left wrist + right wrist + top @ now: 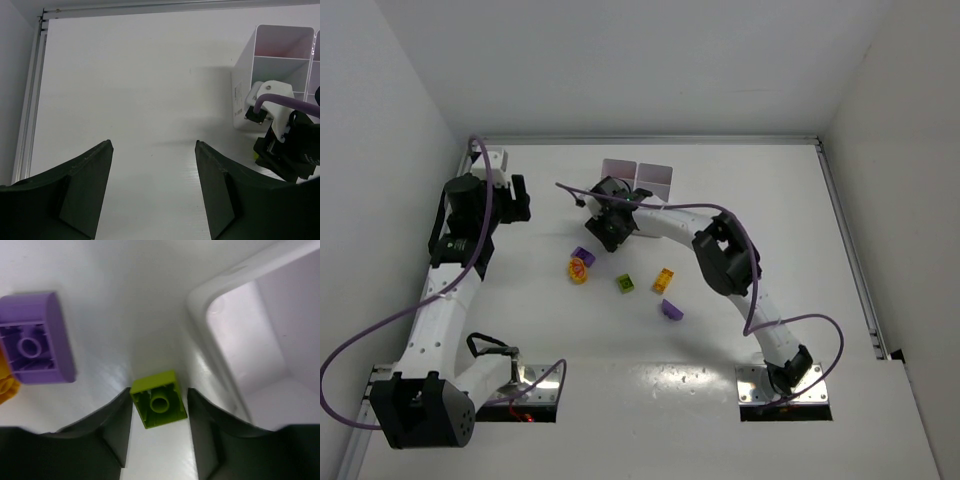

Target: Sort the legos into containers by color

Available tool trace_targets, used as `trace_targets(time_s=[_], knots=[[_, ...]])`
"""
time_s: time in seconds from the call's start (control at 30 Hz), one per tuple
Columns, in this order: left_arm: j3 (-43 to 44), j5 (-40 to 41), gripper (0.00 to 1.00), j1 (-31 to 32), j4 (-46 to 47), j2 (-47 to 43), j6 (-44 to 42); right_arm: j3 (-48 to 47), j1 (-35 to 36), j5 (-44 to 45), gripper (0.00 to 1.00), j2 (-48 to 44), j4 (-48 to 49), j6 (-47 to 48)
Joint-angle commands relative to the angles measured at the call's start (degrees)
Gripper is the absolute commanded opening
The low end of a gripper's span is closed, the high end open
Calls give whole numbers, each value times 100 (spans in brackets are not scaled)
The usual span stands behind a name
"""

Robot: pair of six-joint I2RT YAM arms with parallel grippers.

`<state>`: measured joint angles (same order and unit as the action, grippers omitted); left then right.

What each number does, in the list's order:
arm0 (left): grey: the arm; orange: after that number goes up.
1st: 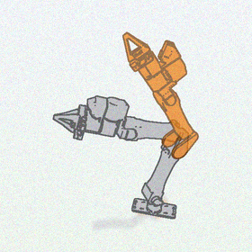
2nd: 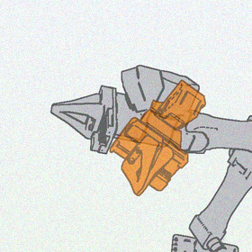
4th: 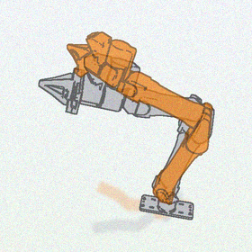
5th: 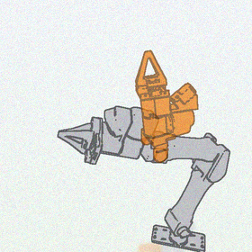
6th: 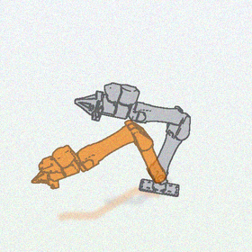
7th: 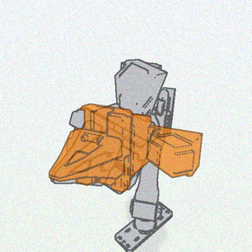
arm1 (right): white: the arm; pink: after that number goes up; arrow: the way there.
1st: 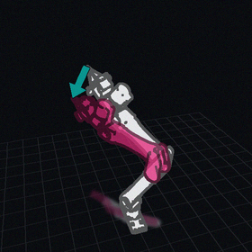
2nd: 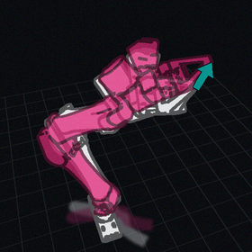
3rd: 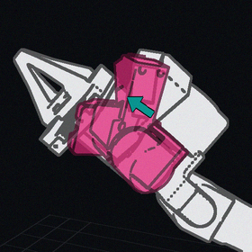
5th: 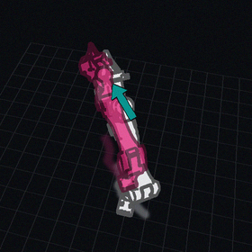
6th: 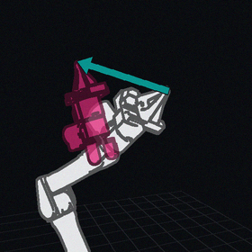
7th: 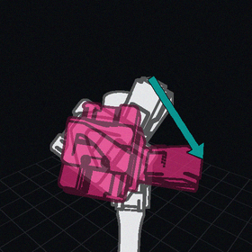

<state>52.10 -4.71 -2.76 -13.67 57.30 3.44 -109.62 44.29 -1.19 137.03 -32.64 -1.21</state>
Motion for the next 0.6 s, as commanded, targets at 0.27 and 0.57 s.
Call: trace_targets(time_s=[0.27, 0.57], knots=[[-445, -1538, 73, -49, -214, -473, -913, 720, -184, -117, 1, -799, 355, 236], [-701, -4345, 79, 537, -2368, -361, -3947, 1602, -728, -963, 0, -3507, 391, 183]])
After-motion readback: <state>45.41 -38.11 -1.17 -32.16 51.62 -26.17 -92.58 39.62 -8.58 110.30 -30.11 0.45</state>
